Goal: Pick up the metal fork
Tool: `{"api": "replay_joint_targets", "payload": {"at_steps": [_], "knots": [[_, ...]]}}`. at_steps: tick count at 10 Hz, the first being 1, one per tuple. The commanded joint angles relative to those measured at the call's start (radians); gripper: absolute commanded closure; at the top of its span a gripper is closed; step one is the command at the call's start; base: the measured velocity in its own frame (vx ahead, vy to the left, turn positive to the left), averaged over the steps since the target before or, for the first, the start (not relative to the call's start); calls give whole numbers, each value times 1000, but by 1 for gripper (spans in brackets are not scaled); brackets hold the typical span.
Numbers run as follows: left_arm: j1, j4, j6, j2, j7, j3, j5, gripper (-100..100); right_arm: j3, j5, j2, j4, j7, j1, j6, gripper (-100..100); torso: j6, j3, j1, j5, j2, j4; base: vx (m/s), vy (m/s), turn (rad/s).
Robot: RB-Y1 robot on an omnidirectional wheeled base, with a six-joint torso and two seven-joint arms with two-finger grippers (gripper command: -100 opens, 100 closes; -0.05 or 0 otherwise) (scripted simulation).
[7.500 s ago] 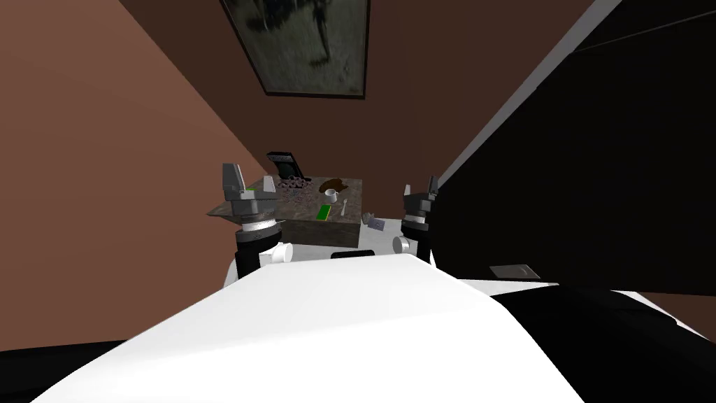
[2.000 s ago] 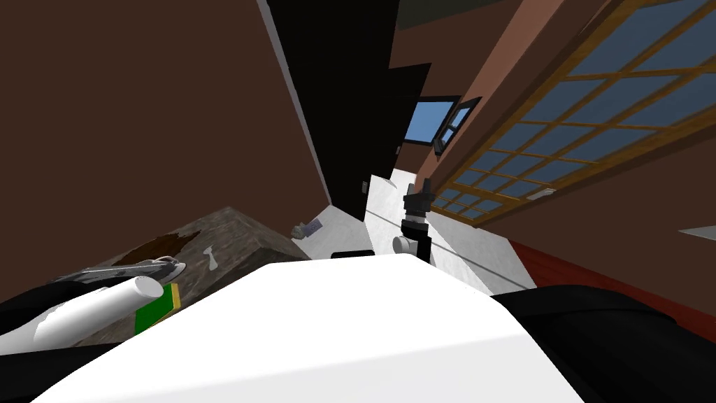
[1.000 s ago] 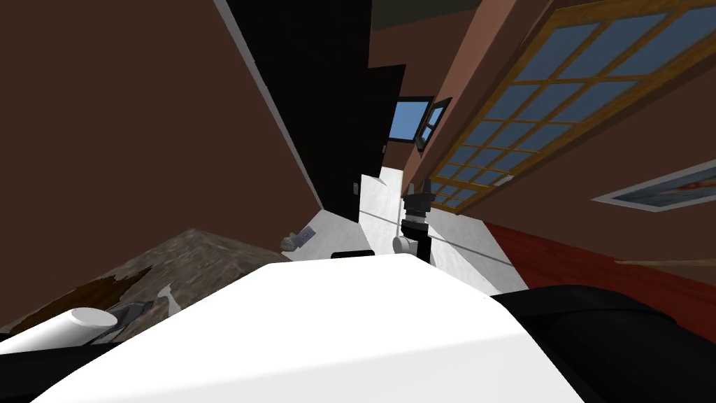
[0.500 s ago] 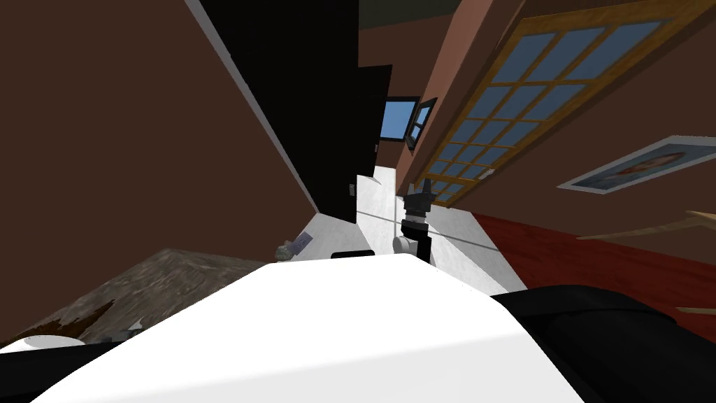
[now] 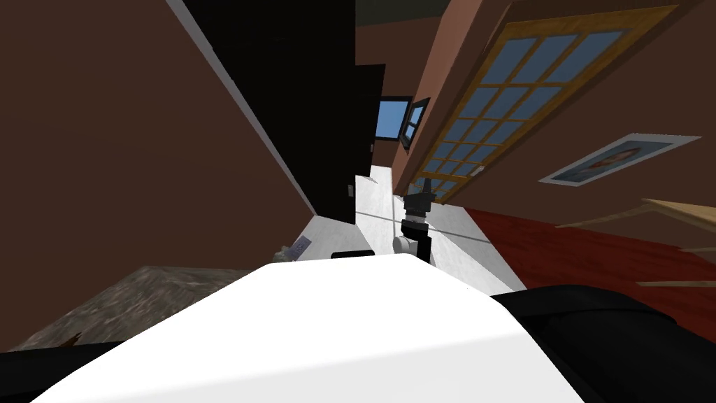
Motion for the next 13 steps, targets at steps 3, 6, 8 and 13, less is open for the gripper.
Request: {"api": "replay_joint_targets", "payload": {"at_steps": [3, 6, 8, 13], "knots": [[14, 48, 96, -3, 60, 62, 1, -100, 0, 0, 0, 0, 0, 0, 0, 0, 0, -1, 2, 0, -1, 0, 32, 77, -135], [21, 69, 158, -6, 87, 88, 0, -100, 0, 0, 0, 0, 0, 0, 0, 0, 0, 0, 0, 0, -1, 0, 26, 57, -72], [28, 88, 208, -8, 111, 112, 0, -100, 0, 0, 0, 0, 0, 0, 0, 0, 0, -1, 1, 0, -1, 0, 23, 77, -104], [41, 121, 315, -14, 151, 152, -2, -100, 0, 0, 0, 0, 0, 0, 0, 0, 0, -1, 2, 0, -1, 0, 27, 78, -72]]}}
